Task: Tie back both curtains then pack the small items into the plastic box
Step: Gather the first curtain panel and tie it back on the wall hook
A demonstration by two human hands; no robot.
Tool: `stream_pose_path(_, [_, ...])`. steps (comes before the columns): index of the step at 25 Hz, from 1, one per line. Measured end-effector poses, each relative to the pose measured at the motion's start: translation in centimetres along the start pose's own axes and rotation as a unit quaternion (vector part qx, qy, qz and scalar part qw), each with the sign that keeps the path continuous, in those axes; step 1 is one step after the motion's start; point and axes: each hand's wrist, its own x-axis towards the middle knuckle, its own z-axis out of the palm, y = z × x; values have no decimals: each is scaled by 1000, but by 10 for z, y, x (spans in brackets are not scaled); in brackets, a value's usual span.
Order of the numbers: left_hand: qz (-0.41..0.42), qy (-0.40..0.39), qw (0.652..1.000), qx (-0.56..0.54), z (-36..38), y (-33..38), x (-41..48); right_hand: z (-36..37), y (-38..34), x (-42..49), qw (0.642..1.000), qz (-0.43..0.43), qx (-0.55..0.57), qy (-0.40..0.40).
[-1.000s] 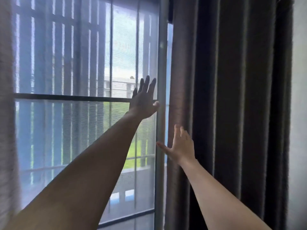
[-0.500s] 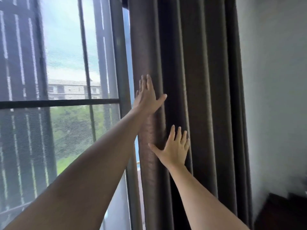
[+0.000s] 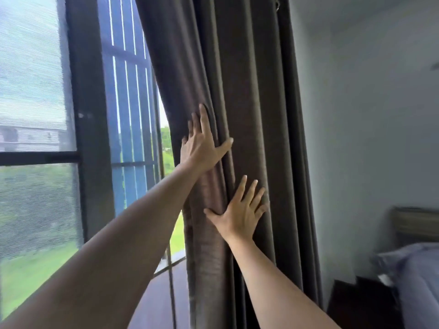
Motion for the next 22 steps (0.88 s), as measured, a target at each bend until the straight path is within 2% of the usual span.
stream_pose_path(6, [-9, 13, 999, -38, 78, 42, 62, 16, 61, 81, 999, 18, 11, 39])
stream_pose_path(15, [30, -55, 998, -20, 181, 66, 135, 55, 140, 176, 997, 17, -22, 71])
stream_pose_path(22, [73, -109, 990, -42, 252, 87, 172, 74, 199, 233, 994, 67, -49, 77])
